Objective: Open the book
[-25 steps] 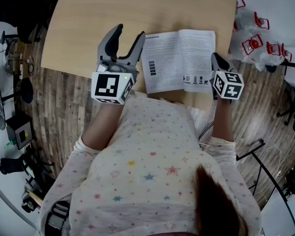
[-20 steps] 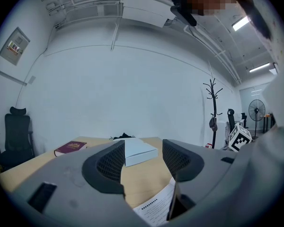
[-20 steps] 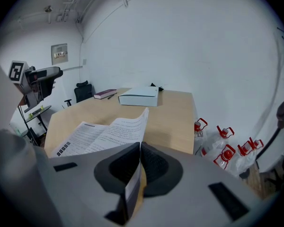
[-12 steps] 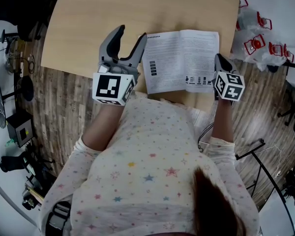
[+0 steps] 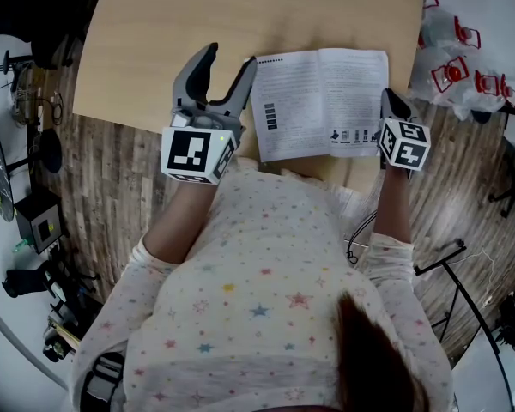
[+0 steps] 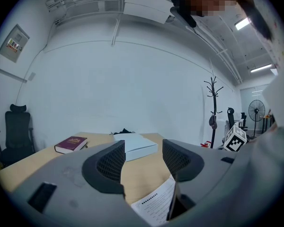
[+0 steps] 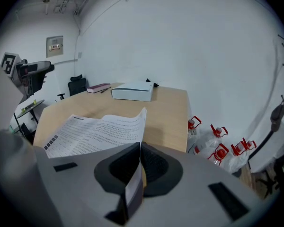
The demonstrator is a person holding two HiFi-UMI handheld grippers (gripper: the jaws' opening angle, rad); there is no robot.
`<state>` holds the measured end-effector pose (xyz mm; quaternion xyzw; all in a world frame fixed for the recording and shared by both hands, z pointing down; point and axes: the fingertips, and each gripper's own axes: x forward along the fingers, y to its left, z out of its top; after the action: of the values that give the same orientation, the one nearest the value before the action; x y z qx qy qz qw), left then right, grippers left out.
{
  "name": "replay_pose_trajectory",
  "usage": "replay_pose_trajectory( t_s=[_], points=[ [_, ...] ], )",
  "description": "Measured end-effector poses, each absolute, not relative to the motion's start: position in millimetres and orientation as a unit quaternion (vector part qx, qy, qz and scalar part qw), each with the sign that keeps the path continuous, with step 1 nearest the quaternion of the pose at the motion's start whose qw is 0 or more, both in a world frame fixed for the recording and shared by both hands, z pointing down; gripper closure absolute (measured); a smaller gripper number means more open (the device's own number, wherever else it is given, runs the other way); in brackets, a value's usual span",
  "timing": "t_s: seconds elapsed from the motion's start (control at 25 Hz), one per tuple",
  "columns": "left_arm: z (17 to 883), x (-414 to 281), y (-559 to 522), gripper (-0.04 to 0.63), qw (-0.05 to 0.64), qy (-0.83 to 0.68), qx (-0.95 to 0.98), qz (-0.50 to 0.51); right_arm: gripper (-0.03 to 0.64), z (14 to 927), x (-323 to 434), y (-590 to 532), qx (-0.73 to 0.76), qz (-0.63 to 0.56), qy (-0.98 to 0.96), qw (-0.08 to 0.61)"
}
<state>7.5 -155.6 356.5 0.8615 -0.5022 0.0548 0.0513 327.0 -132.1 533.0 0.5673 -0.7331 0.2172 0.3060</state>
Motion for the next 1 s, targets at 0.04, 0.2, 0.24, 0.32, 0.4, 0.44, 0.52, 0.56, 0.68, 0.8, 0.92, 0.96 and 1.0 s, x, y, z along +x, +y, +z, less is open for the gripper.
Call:
replay_pose_trajectory(
  t_s=[0.04, 0.2, 0.24, 0.32, 0.4, 0.44, 0.52, 0.56, 0.68, 0.8, 0.92, 0.96, 1.0],
  points=[
    [357, 7, -156, 0.359, 0.052, -0.502, 0.862, 0.056, 0.607, 534, 327, -132, 0.567, 0.217, -0.732, 0.308],
    [357, 7, -158, 0.359, 0.053, -0.500, 0.862, 0.057, 0.607, 536, 328, -134, 0.566, 0.217, -0.730, 0.314],
    [357, 7, -158, 0.359, 0.054, -0.500, 0.862, 0.057, 0.607, 538, 328, -134, 0.566, 0.217, -0.730, 0.316],
    [358, 8, -159, 0.359, 0.054, -0.499, 0.863, 0.057, 0.607, 540, 329, -135, 0.566, 0.216, -0.729, 0.319],
    [358, 8, -158, 0.359, 0.054, -0.498, 0.863, 0.058, 0.607, 543, 329, -135, 0.566, 0.216, -0.728, 0.321],
    [358, 9, -158, 0.359, 0.053, -0.498, 0.863, 0.058, 0.607, 544, 329, -134, 0.565, 0.216, -0.728, 0.323],
    [358, 10, -159, 0.359, 0.054, -0.498, 0.863, 0.059, 0.607, 547, 330, -135, 0.565, 0.217, -0.727, 0.325],
    [359, 12, -159, 0.359, 0.054, -0.498, 0.863, 0.060, 0.607, 549, 331, -135, 0.564, 0.218, -0.726, 0.326],
    [360, 14, -162, 0.359, 0.054, -0.497, 0.864, 0.061, 0.607, 555, 333, -138, 0.563, 0.217, -0.725, 0.332],
    [360, 16, -161, 0.359, 0.053, -0.496, 0.864, 0.061, 0.607, 561, 332, -138, 0.562, 0.216, -0.724, 0.336],
    [360, 18, -160, 0.359, 0.052, -0.492, 0.866, 0.064, 0.607, 566, 333, -137, 0.561, 0.216, -0.723, 0.340],
    [360, 19, -159, 0.359, 0.052, -0.492, 0.867, 0.064, 0.607, 567, 333, -138, 0.561, 0.216, -0.723, 0.342],
    [360, 20, -159, 0.359, 0.052, -0.492, 0.867, 0.064, 0.607, 568, 333, -138, 0.560, 0.216, -0.722, 0.343]
  ],
)
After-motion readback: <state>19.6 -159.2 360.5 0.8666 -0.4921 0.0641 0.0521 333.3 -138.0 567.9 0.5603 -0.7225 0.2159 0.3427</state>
